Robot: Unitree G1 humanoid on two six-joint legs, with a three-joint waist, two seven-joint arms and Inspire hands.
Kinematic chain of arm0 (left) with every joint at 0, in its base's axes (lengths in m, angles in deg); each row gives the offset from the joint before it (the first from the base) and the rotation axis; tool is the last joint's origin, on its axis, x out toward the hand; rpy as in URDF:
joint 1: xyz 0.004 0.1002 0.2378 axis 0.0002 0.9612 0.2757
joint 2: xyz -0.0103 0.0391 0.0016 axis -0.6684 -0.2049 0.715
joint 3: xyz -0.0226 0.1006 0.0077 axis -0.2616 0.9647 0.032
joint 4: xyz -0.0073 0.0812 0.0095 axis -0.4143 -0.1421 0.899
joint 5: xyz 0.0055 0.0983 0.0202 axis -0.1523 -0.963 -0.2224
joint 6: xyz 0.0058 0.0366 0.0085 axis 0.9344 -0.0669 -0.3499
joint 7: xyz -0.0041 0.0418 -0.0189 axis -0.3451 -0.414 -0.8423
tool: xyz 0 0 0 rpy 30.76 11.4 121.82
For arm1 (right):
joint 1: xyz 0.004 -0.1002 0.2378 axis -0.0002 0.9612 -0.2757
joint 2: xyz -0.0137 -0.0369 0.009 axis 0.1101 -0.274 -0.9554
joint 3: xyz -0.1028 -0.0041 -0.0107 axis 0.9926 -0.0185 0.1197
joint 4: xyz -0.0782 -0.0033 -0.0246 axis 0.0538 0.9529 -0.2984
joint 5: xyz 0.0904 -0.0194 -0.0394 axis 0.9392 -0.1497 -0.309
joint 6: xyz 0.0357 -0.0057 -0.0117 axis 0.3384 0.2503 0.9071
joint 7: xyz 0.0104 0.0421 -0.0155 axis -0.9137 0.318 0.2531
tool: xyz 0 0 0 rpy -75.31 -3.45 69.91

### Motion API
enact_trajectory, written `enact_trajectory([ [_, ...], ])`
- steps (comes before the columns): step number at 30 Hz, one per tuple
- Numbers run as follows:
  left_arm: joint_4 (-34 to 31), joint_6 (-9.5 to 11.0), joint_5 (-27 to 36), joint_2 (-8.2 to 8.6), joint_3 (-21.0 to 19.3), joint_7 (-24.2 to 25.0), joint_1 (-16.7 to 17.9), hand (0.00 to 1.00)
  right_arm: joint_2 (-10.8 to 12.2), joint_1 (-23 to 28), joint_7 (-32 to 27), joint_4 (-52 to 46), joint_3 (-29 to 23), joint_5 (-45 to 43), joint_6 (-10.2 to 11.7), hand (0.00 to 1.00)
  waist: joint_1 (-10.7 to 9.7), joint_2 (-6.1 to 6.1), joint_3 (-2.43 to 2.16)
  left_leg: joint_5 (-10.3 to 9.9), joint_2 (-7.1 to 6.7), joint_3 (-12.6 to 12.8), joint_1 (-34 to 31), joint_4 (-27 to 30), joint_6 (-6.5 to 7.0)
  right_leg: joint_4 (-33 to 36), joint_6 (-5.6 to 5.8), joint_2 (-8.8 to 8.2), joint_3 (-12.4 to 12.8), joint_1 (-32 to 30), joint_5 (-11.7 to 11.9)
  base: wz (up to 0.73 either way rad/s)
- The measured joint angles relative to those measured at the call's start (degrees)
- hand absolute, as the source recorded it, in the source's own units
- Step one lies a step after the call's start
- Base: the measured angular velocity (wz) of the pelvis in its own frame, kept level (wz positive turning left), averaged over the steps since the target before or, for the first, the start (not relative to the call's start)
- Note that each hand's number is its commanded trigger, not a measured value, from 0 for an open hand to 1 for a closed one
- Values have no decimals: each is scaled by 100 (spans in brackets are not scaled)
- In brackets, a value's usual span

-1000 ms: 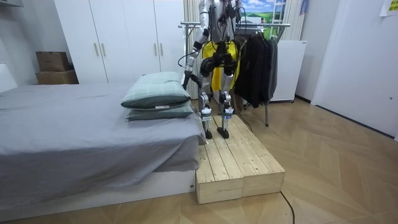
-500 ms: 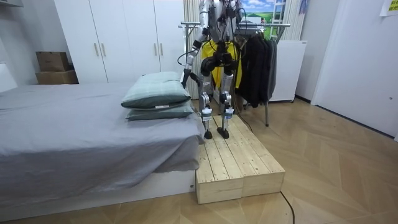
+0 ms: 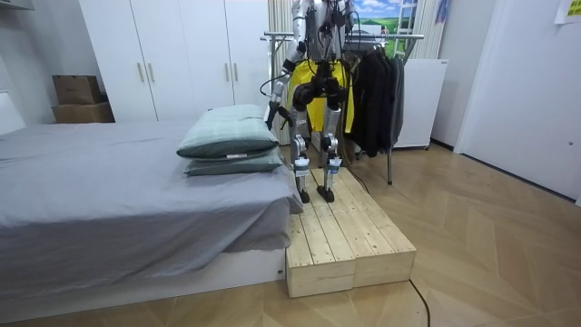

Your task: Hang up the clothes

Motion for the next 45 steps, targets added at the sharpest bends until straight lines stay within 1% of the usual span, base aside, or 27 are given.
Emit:
enact_trajectory([
  [2, -2, 0, 174, -1, 8, -9, -3, 0, 51, 1, -27, 1, 64, 0, 0, 0, -19, -13, 5, 0, -1, -1, 14, 1, 0, -12, -1, 0, 1, 20, 0, 0],
  [4, -4, 0, 166, -1, 6, -12, -14, 0, 88, 1, -97, -1, 62, 0, 1, 0, -28, -18, 7, 0, -2, -3, 22, 2, 0, -23, -2, 0, -4, 35, 1, 0],
  [13, -3, 0, 142, 4, 54, -12, -26, 0, 101, 1, -323, -29, 57, 9, 15, 0, -25, -11, 10, -2, -4, -5, 25, 1, -1, -87, -18, 2, -24, 80, 12, 0],
  [16, -3, 0, 141, 18, 55, -12, -27, 0, 101, 1, -326, -46, 48, 9, 15, 0, -26, 15, 12, -2, 3, -5, 24, 11, -1, -85, -18, 2, -23, 81, 12, 0],
  [20, -4, 0, 138, 100, 55, -12, -44, 0, 101, 1, -328, -46, 45, 9, 16, 0, -27, 104, -2, -2, 3, -4, 25, 12, -1, -85, -18, 1, -18, 81, 12, 0],
  [23, -3, 1, 137, 117, 55, -12, -48, 0, 103, 1, -328, -45, 45, 10, 16, 0, -25, 130, 5, -2, -7, -5, 108, -45, -2, -98, -18, 1, -19, 143, 12, 0],
  [30, -4, 27, 141, 128, 56, -12, -50, 0, 102, 1, -336, -38, 45, 15, 25, 0, -18, 117, 4, 1, -23, -5, 212, -109, -4, -129, -17, -3, -11, 218, 11, 0],
  [36, -5, 50, 139, 127, 54, -13, -72, 0, 103, 1, -369, -40, 45, 15, 25, 0, -22, 46, -10, 0, -24, -1, 221, -115, -4, -141, -17, -4, -15, 236, 11, 0],
  [38, -5, 58, 137, 127, 50, -14, -72, 0, 124, 1, -402, -74, 43, -37, 25, 0, -21, 33, -11, 0, -25, 43, 231, -113, -4, -168, -17, -4, -9, 258, 11, 0],
  [42, -4, 73, 135, 128, 50, -21, -72, 0, 128, 1, -409, -96, 42, -59, 25, 0, -21, 37, -10, 0, -25, 50, 229, -113, -4, -184, -18, -4, -7, 263, 11, 0],
  [45, -3, 73, 129, 128, 51, -31, -76, 0, 131, 1, -436, -193, 13, -245, 24, 0, -88, 50, -10, 0, -27, 46, 188, -100, -4, -183, -17, -4, -25, 236, 11, 3],
])
